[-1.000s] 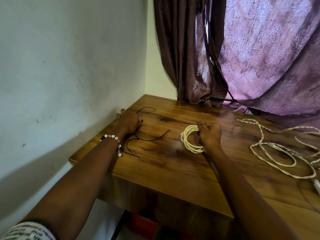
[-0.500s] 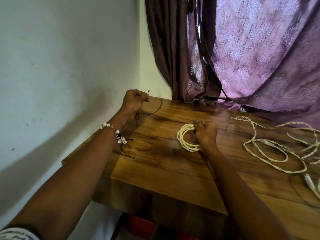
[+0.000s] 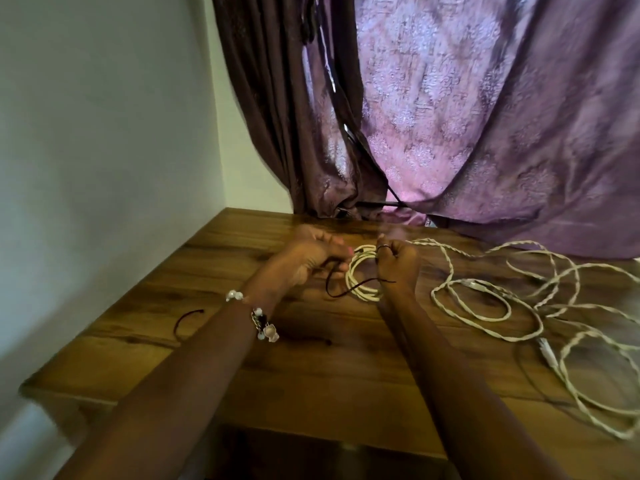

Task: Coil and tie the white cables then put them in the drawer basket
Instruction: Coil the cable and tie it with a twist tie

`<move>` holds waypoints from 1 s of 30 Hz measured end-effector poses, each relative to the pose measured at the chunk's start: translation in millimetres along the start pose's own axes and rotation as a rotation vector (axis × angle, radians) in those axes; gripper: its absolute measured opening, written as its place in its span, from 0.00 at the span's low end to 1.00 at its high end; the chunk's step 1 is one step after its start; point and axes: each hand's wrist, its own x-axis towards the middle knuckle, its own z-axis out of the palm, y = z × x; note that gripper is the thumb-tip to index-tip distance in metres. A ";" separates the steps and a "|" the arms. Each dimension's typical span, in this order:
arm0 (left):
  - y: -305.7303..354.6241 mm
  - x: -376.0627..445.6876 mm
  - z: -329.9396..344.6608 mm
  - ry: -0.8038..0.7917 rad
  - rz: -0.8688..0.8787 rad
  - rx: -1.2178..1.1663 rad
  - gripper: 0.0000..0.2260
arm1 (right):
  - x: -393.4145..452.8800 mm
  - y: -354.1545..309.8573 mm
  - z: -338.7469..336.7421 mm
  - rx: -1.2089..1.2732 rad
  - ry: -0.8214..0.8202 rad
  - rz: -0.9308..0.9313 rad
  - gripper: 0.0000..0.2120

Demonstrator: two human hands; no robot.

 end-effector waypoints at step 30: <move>-68.5 51.5 69.9 0.733 0.519 0.266 0.16 | 6.3 -11.0 1.9 0.523 -0.099 0.601 0.16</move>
